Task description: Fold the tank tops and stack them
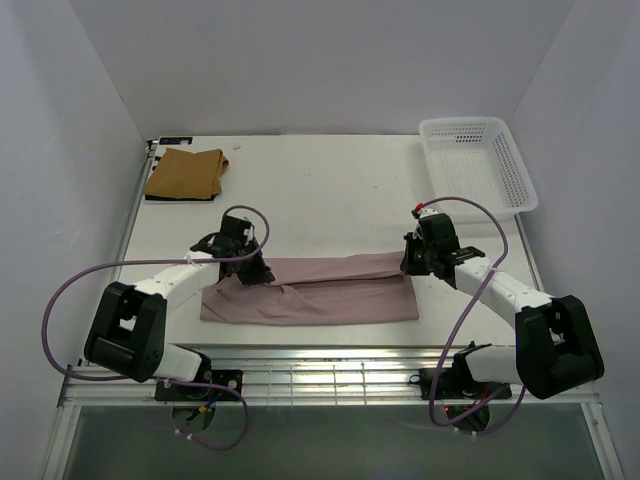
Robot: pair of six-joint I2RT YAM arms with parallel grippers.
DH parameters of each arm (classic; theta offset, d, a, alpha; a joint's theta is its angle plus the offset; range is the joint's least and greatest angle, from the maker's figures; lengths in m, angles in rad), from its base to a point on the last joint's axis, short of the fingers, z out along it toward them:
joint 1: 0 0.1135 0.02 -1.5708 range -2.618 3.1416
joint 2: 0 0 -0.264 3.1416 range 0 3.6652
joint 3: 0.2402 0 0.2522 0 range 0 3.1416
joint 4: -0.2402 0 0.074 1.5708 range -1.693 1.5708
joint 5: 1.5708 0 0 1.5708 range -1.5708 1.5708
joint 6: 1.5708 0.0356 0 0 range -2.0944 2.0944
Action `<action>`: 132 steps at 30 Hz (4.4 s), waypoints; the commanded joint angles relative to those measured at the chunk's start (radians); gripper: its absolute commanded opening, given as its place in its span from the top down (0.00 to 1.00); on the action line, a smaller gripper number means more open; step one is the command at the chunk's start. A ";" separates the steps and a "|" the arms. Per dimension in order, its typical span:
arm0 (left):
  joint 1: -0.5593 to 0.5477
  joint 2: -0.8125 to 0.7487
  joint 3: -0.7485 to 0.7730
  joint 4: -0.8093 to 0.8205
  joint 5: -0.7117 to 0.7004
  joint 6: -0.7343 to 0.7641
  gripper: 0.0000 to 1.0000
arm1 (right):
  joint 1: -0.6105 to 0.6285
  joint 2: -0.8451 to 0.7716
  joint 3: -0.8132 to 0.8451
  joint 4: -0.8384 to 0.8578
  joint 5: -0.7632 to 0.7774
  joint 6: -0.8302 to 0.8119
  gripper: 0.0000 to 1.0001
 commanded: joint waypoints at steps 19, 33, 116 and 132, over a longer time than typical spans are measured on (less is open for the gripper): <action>-0.035 -0.329 -0.109 -0.090 0.086 -0.102 0.26 | 0.004 -0.161 -0.048 -0.121 -0.124 0.008 0.10; 0.023 0.043 0.354 -0.202 -0.309 -0.006 0.02 | 0.146 -0.096 0.055 -0.042 -0.208 0.013 0.10; 0.174 0.984 1.064 -0.123 0.035 0.004 0.02 | 0.547 -0.007 -0.174 0.169 -0.165 0.479 0.10; 0.154 1.076 1.316 -0.163 0.066 0.142 0.02 | 0.642 0.139 0.021 0.152 -0.167 0.488 0.10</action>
